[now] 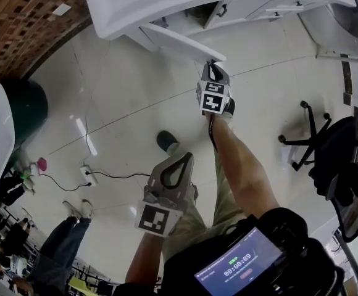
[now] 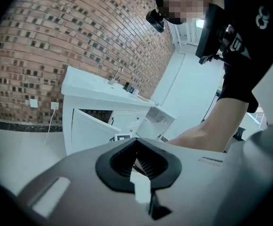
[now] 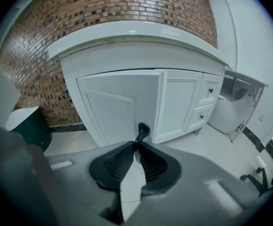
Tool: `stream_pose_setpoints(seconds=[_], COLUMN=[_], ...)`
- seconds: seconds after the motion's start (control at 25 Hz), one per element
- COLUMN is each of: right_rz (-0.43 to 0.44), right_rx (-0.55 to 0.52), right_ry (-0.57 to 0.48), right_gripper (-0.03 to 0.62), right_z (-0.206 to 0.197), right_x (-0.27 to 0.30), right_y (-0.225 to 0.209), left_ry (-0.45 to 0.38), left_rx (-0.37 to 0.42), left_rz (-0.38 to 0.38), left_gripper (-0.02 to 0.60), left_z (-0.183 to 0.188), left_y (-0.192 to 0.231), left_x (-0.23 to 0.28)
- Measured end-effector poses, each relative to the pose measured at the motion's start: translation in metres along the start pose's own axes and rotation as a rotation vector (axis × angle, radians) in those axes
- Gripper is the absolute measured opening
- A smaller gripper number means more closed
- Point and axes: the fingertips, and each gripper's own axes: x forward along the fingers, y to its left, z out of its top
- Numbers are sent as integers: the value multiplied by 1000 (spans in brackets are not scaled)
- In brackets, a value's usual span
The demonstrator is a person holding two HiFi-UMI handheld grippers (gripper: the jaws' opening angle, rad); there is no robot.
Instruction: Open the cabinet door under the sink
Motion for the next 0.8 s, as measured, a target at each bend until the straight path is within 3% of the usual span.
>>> stream_pose_setpoints(seconds=[0.28, 0.64, 0.72, 0.8], right_rz=[-40, 96, 141, 167], right_rx=[72, -16, -59, -116], right_ry=[21, 86, 103, 113], right_gripper=[32, 25, 77, 87], right_z=[-43, -83, -87, -89], right_x=[-38, -65, -67, -70], right_y=[60, 176, 194, 203], left_ry=[40, 59, 62, 59], left_rx=[36, 103, 108, 109], left_rz=[-49, -68, -66, -67], left_gripper=[17, 17, 17, 17], left_z=[-9, 1, -1, -1], left_y=[22, 52, 57, 59], left_x=[-35, -76, -84, -89])
